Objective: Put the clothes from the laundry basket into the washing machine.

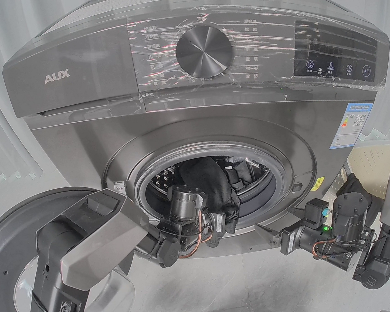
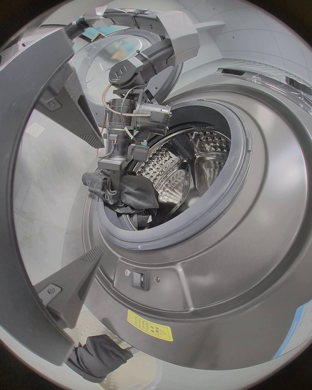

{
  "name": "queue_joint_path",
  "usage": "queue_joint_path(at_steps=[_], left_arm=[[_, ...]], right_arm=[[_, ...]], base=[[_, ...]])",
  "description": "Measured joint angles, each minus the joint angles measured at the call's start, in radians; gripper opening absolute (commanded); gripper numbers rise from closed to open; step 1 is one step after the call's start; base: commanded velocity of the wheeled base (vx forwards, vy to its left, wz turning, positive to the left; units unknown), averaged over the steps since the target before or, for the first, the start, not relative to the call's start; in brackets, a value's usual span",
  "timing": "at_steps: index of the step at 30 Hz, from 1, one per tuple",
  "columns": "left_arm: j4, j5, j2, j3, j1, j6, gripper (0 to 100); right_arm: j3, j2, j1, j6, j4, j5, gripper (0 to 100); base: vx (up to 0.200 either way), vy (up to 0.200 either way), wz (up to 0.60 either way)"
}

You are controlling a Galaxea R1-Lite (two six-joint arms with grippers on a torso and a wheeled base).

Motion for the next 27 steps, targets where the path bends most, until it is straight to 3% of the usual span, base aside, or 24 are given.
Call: queue_joint_path(at_steps=[4,17,18,27], left_arm=[[0.004,0.014,0.012,-0.044,0.000,-0.010,0],[-0.031,0.146,0.098,-0.383,0.029,-0.054,0],[-0.035,0.151,0.106,-0.403,0.032,-0.056,100],[-0.055,0.160,0.119,-0.367,0.041,-0.066,100]], right_arm=[[0.000,0.000,0.000,0.000,0.000,0.000,100],[0.000,-0.001,0.000,0.000,0.000,0.000,100],[0.000,-0.001,-0.001,0.000,0.000,0.000,100],[0.000,-0.001,-0.002,0.000,0.000,0.000,100]], base=[[0.000,0.000,0.00],[0.000,0.000,0.00],[0.000,0.000,0.00],[0.000,0.000,0.00]])
